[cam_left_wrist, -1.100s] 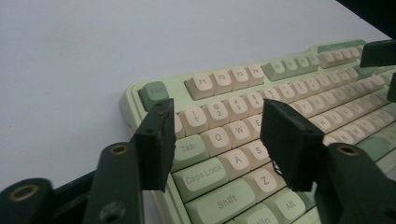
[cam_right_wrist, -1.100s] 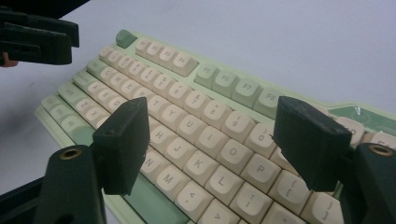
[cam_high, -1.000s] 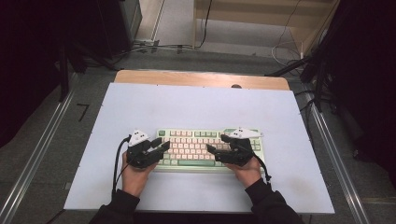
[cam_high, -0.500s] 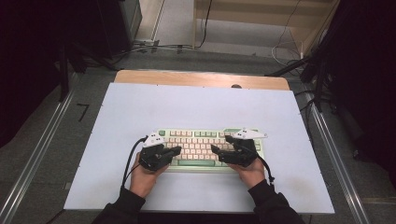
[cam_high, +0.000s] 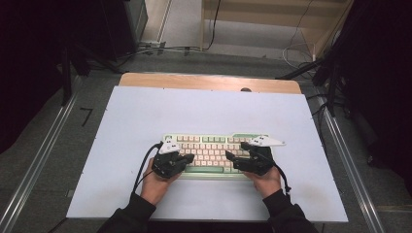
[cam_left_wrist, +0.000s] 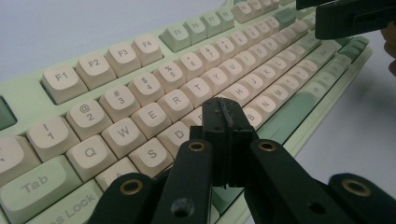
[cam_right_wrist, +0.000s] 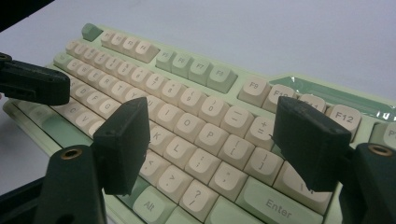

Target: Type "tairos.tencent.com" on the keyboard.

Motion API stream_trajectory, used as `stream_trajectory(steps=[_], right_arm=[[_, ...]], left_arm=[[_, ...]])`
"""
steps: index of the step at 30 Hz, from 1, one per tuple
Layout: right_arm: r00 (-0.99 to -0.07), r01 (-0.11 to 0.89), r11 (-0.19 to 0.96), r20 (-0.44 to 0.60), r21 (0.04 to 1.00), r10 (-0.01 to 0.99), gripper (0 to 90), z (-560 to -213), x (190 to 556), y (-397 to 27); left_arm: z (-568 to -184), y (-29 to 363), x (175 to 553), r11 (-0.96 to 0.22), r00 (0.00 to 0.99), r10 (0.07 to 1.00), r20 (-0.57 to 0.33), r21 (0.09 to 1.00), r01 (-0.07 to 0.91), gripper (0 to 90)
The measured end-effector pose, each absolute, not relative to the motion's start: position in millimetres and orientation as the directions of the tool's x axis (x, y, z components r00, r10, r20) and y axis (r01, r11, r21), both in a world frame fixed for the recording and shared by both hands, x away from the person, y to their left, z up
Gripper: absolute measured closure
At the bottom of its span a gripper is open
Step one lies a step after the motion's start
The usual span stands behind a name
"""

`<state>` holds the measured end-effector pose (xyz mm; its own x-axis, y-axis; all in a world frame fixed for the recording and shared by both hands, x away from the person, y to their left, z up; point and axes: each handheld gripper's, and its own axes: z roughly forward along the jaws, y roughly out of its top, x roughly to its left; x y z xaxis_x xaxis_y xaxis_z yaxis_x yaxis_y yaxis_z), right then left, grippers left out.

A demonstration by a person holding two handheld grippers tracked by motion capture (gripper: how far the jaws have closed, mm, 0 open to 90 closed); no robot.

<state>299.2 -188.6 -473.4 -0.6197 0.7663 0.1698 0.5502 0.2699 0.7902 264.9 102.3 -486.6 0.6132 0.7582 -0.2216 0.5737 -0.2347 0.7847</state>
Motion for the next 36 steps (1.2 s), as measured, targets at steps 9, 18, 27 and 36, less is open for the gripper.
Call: stream_trajectory(steps=[9,18,27,36], right_arm=[[-0.621,0.551,0.275,0.167,0.788,0.766,26.0,-474.5,297.7,-188.0],[-0.621,0.552,0.273,0.17,0.788,0.766,26.1,-474.3,297.7,-188.3],[-0.621,0.552,0.274,0.169,0.788,0.765,26.1,-474.3,297.7,-188.3],[-0.622,0.551,0.277,0.166,0.787,0.765,26.2,-474.5,297.4,-188.1]], left_arm=[[-489.3,98.9,266.0,-0.265,0.617,0.76,-0.205,0.768,0.582,90.0],[-490.7,97.8,266.4,-0.275,0.617,0.761,-0.201,0.762,0.587,90.0],[-491.4,97.7,266.5,-0.276,0.618,0.76,-0.203,0.759,0.589,90.0],[-491.8,99.3,267.6,-0.266,0.62,0.753,-0.221,0.759,0.594,90.0]])
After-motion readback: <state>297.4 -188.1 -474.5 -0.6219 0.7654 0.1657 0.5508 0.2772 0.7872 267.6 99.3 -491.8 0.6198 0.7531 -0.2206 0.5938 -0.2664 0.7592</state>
